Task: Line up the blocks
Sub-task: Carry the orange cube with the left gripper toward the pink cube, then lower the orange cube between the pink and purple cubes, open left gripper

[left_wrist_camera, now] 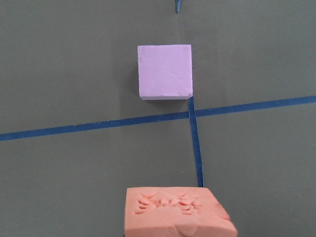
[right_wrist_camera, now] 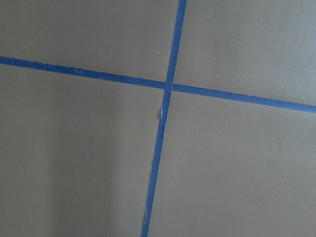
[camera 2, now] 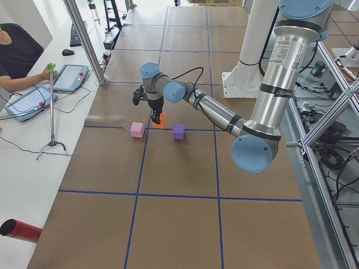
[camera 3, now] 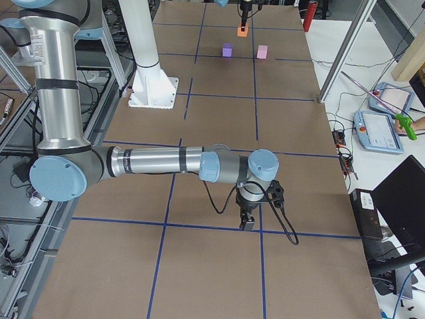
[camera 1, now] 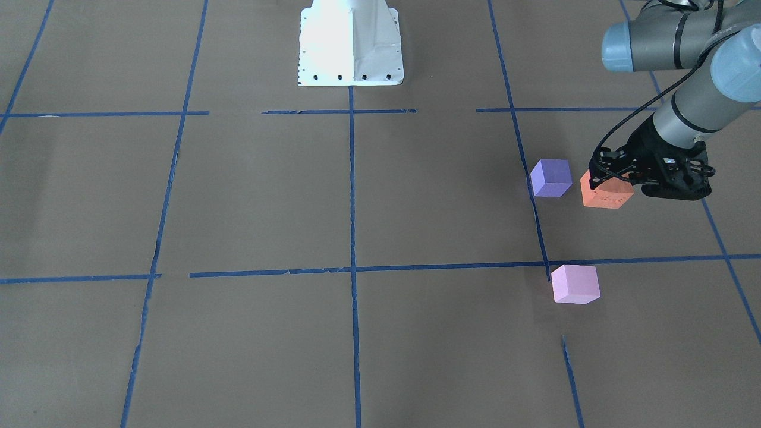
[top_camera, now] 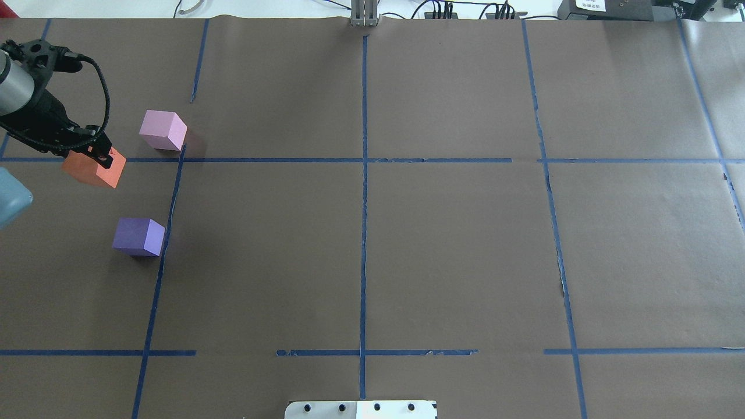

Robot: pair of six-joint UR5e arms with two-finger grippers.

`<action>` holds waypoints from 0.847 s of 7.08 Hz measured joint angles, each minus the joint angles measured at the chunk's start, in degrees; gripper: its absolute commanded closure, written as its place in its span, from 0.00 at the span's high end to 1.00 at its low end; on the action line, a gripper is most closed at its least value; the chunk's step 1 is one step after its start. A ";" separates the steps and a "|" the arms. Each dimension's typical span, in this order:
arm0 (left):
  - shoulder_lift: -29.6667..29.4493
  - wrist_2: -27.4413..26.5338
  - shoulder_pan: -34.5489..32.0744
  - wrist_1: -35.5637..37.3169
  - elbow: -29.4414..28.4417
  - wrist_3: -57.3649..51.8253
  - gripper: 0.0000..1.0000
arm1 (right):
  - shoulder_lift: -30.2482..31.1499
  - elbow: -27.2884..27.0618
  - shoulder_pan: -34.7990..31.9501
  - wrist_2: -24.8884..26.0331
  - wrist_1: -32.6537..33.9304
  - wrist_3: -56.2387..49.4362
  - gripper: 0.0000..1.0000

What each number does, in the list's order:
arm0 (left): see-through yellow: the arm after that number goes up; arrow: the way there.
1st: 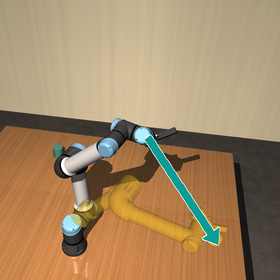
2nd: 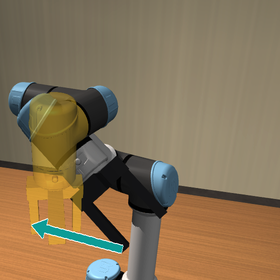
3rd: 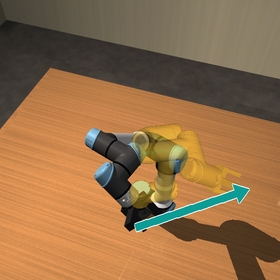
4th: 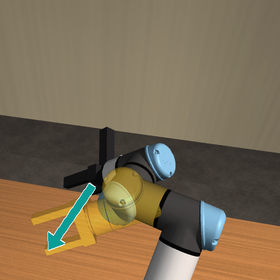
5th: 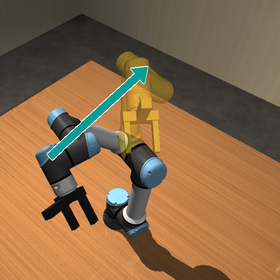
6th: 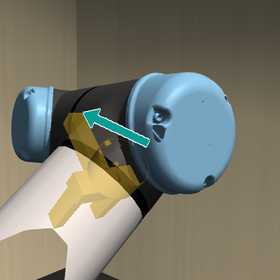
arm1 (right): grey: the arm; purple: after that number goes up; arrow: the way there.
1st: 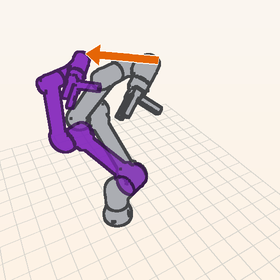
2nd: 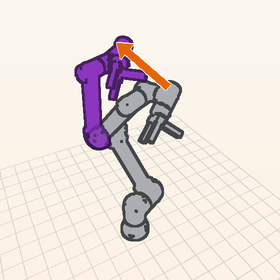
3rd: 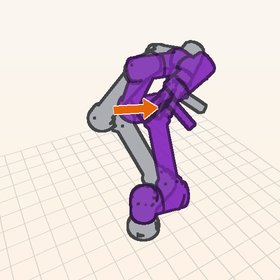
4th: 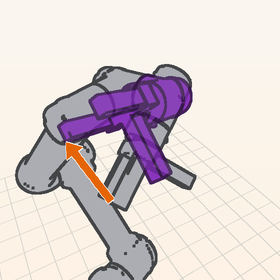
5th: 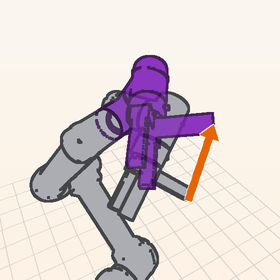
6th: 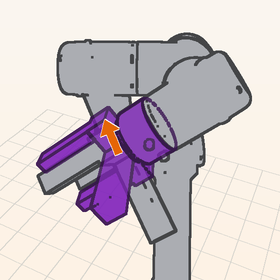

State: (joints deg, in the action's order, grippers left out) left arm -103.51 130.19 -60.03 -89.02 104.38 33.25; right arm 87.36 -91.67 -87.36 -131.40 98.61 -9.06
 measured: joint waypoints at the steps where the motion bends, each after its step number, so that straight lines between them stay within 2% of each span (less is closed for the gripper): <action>1: 0.09 0.41 0.22 -3.32 -2.87 1.52 0.00 | 0.00 0.00 0.00 0.00 0.00 0.01 1.00; 3: -0.61 0.65 0.89 -9.55 -8.05 5.80 0.00 | 0.00 0.00 0.00 0.00 0.00 0.01 1.00; 6: -1.88 0.64 4.26 -13.17 -10.73 10.90 0.00 | 0.00 -0.02 0.00 0.00 0.00 0.01 1.00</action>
State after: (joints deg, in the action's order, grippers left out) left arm -105.39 130.83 -55.77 -102.19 93.65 44.15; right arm 87.36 -91.69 -87.36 -131.40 98.61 -9.05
